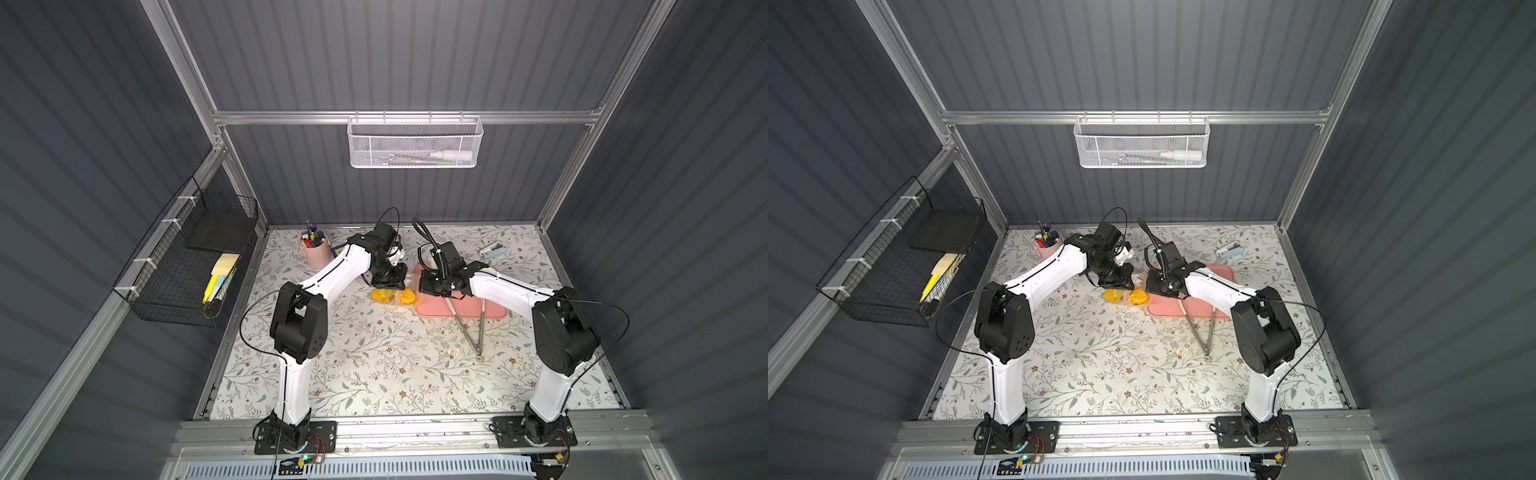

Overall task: Put the cookies into a resealable bag to prevent moisture
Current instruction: Adjust the ziploc bag at the center of the board.

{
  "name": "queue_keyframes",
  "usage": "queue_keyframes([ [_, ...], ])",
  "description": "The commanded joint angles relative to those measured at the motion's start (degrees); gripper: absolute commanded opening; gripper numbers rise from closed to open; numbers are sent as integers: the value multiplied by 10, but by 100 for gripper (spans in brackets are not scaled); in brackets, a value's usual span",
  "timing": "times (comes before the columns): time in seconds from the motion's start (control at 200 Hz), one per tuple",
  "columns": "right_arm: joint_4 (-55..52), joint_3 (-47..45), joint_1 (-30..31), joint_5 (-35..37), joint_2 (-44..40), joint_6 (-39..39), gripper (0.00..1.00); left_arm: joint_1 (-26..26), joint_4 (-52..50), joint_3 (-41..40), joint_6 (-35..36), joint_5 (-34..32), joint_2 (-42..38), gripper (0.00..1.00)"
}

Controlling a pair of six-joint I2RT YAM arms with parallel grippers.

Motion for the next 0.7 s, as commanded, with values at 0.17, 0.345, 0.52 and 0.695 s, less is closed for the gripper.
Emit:
queue_keyframes([
  [0.17, 104, -89, 2, -5, -68, 180, 0, 24, 63, -86, 70, 24, -141, 74],
  [0.345, 165, -138, 6, 2, -82, 244, 0, 21, 174, -241, 145, -62, -253, 96],
  [0.52, 149, -124, 11, 14, -87, 243, 0, -40, 374, -454, 309, -198, -383, 99],
  [0.695, 149, -117, 11, 11, -82, 243, 0, -80, 470, -516, 390, -250, -388, 99],
])
